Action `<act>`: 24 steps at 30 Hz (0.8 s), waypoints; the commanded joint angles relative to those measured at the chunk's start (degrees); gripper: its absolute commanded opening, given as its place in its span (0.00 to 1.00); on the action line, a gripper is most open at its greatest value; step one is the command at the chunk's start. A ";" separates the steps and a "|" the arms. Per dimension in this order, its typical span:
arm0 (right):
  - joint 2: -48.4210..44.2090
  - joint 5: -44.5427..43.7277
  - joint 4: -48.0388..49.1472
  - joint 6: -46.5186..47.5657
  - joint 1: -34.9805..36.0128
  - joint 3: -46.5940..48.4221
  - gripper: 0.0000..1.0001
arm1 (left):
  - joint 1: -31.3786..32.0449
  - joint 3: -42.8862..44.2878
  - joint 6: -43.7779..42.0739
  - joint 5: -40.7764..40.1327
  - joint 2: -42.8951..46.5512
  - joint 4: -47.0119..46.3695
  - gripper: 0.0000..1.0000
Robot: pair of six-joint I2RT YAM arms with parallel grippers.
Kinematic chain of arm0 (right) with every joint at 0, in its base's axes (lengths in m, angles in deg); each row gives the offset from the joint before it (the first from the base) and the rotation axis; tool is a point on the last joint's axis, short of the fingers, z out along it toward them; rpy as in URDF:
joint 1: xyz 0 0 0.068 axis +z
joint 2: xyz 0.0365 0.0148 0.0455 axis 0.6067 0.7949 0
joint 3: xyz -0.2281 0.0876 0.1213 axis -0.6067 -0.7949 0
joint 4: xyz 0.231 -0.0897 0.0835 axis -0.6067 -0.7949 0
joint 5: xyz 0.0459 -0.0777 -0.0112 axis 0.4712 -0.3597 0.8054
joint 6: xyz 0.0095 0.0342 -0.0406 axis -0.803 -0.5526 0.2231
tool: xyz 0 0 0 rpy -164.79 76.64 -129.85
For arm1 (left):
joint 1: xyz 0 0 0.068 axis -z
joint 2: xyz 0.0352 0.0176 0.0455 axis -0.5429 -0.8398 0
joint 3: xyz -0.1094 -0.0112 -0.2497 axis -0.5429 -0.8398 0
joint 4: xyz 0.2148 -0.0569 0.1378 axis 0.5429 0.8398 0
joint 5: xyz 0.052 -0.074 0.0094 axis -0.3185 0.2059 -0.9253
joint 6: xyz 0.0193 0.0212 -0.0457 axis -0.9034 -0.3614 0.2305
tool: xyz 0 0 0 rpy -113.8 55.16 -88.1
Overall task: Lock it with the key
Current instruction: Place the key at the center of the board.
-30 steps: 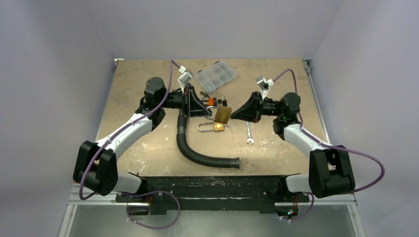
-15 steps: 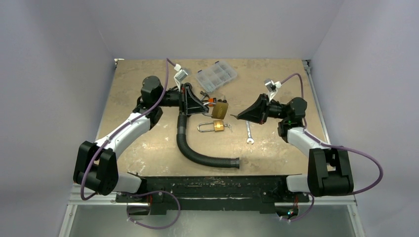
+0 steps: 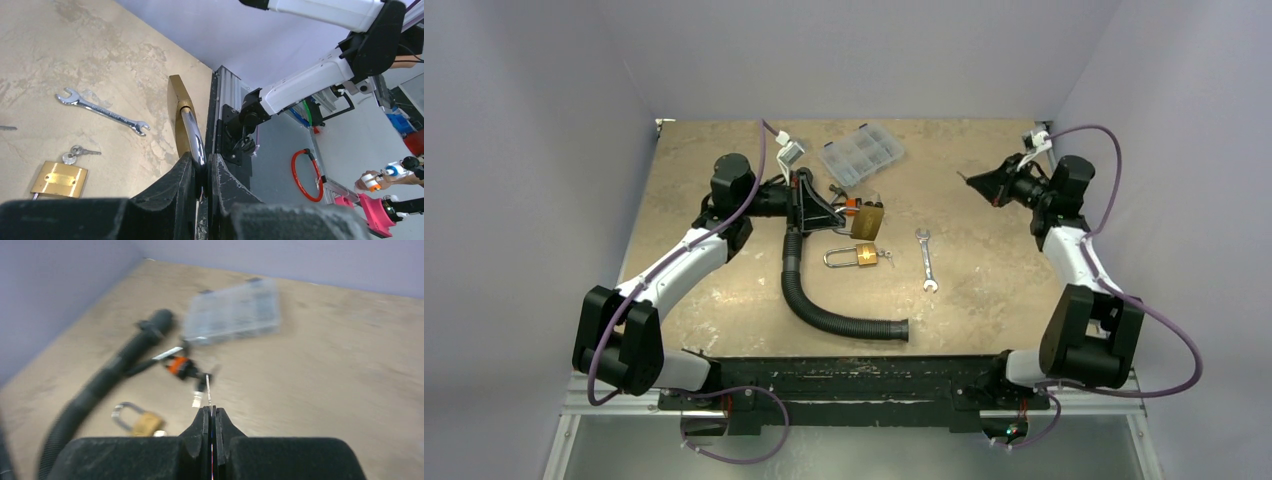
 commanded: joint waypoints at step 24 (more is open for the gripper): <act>33.60 -43.05 -16.42 26.23 -4.01 24.08 0.00 | -0.30 2.36 -5.20 -1.82 0.58 0.30 0.00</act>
